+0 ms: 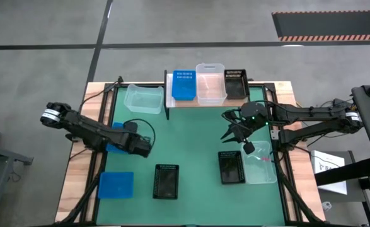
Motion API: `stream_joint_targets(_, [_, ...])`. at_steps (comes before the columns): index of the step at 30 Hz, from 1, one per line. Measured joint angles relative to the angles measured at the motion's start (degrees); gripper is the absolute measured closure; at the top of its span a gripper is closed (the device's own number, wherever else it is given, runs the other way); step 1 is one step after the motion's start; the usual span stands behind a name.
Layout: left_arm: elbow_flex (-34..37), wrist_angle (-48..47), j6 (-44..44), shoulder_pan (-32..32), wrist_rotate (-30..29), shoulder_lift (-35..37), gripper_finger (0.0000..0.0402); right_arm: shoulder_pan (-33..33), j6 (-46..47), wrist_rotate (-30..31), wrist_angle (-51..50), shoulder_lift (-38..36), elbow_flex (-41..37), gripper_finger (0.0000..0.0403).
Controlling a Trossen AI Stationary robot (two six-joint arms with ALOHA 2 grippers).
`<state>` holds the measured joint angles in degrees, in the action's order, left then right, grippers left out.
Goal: Stack baskets on shelf by color
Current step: Stack the top blue bin on the blue bin on the shelf
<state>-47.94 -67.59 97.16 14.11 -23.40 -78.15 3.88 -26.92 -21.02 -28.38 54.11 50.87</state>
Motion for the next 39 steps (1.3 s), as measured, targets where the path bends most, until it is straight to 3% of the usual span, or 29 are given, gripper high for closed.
stream_joint_targets(10, [-1.86, -3.99, -3.29, -0.17, 2.11, -0.87, 0.0336, 0.0, -0.11, 0.0, 0.09, 0.04, 0.0, 0.0349])
stream_joint_targets(24, [2.11, 1.22, -3.32, -0.17, 3.06, -1.79, 0.023, 0.0, 0.48, 0.0, -0.07, 0.07, 0.0, 0.0349])
stream_joint_targets(35, [4.15, 5.79, -3.12, -0.17, 2.12, -6.42, 0.0227, 0.0, 0.96, 0.0, -0.09, 0.07, 0.0, 0.0349])
stream_joint_targets(39, [3.39, 6.06, -4.75, -0.13, 2.14, -9.0, 0.0254, 0.0, 0.98, 0.0, -0.09, 0.07, 0.0, 0.0349])
